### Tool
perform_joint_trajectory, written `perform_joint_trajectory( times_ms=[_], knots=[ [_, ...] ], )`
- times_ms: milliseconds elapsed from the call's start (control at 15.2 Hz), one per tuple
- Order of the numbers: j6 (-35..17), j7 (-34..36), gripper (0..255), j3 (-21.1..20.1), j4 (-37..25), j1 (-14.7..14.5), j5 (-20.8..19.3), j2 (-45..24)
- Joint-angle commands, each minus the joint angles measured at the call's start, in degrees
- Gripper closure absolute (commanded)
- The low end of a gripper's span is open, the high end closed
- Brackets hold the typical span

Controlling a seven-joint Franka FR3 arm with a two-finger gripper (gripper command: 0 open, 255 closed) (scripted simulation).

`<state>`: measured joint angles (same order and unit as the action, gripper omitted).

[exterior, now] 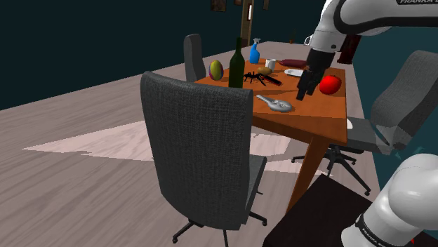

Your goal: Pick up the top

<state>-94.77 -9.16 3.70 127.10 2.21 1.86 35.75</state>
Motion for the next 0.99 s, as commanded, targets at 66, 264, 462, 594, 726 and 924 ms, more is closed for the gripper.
perform_joint_trajectory(
  times_ms=[66, 264, 462, 594, 726, 924],
  knots=[
    [-2.91, -1.54, 0, 1.57, -2.54, 0.62, -0.87, -5.86],
    [-5.37, -2.77, 0, 2.89, -5.71, 1.07, -1.33, -11.90],
    [-7.35, -4.01, 0, 4.17, -9.51, 1.51, -1.49, -18.09],
    [-8.39, -4.85, 0, 4.97, -12.39, 1.84, -1.43, -22.29],
    [-9.19, -5.71, 0, 5.73, -15.57, 2.21, -1.23, -26.55],
    [-9.93, -6.99, 0, 6.78, -20.91, 2.86, -0.69, -33.07]
  ],
)
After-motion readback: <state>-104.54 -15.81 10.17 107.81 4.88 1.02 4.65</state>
